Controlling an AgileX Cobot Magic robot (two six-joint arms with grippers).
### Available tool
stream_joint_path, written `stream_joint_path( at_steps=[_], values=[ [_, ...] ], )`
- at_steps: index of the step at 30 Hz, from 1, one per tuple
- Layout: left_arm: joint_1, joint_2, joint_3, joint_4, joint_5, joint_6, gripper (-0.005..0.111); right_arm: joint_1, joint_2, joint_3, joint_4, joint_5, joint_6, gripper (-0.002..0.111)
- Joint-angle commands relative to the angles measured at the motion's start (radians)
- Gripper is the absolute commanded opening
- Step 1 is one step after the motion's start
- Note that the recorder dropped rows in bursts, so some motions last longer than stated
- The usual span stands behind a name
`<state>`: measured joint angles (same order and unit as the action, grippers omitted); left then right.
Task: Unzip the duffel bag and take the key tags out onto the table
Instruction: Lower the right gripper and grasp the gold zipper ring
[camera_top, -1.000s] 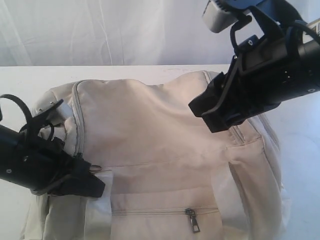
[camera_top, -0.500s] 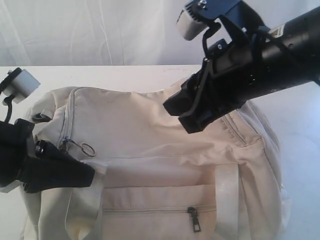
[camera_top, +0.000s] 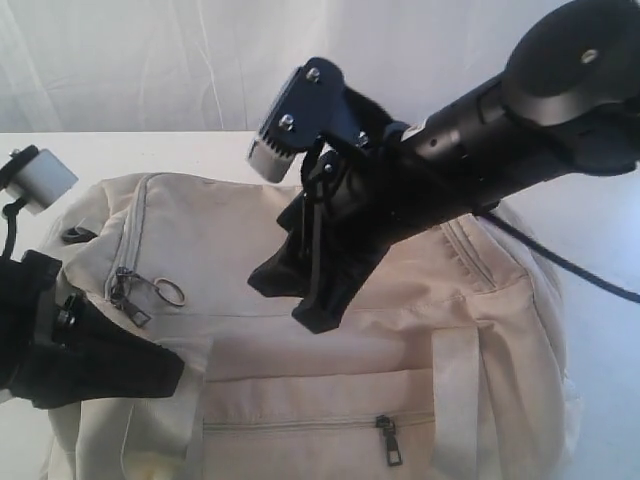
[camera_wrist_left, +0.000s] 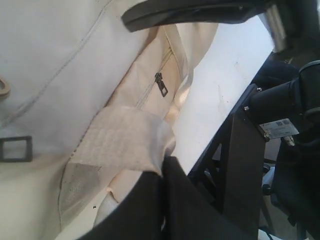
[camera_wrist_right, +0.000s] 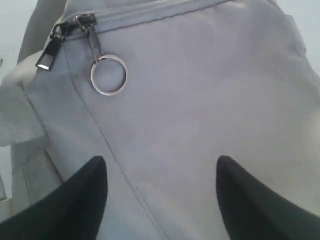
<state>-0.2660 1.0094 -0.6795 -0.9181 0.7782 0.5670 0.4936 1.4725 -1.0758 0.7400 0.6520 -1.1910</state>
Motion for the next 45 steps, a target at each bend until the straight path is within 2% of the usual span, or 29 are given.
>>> stream_joint_path(
  at_steps=[1,9,14,22,26,31,33,41,45],
  values=[
    [-0.004,-0.013,-0.009,0.006,0.058,0.012,0.0,0.047,0.051,-0.01,0.017,-0.039,-0.172,0.06],
    [-0.004,-0.013,-0.009,0.083,0.059,0.006,0.0,0.112,0.094,-0.01,0.073,-0.103,-0.221,0.06],
    [-0.004,-0.013,-0.009,0.121,0.073,0.01,0.0,0.154,0.114,-0.014,0.106,-0.222,-0.221,0.06],
    [-0.004,-0.013,-0.009,0.121,0.078,0.014,0.0,0.175,0.202,-0.143,0.12,-0.064,-0.218,0.059],
    [-0.004,-0.013,-0.009,0.121,0.078,0.014,0.0,0.175,0.236,-0.146,0.123,-0.082,-0.218,0.053],
    [-0.004,-0.013,-0.009,0.121,0.078,0.014,0.0,0.175,0.275,-0.149,0.126,-0.109,-0.218,0.052],
    [-0.004,-0.013,-0.009,0.121,0.078,0.014,0.0,0.175,0.284,-0.149,0.126,-0.124,-0.218,0.047],
    [-0.004,-0.013,-0.009,0.121,0.079,0.016,0.0,0.175,0.284,-0.149,0.126,-0.187,-0.21,0.011],
    [-0.004,-0.013,-0.009,0.123,0.079,0.016,0.0,0.175,0.284,-0.149,0.126,-0.187,-0.21,0.001]
  ],
)
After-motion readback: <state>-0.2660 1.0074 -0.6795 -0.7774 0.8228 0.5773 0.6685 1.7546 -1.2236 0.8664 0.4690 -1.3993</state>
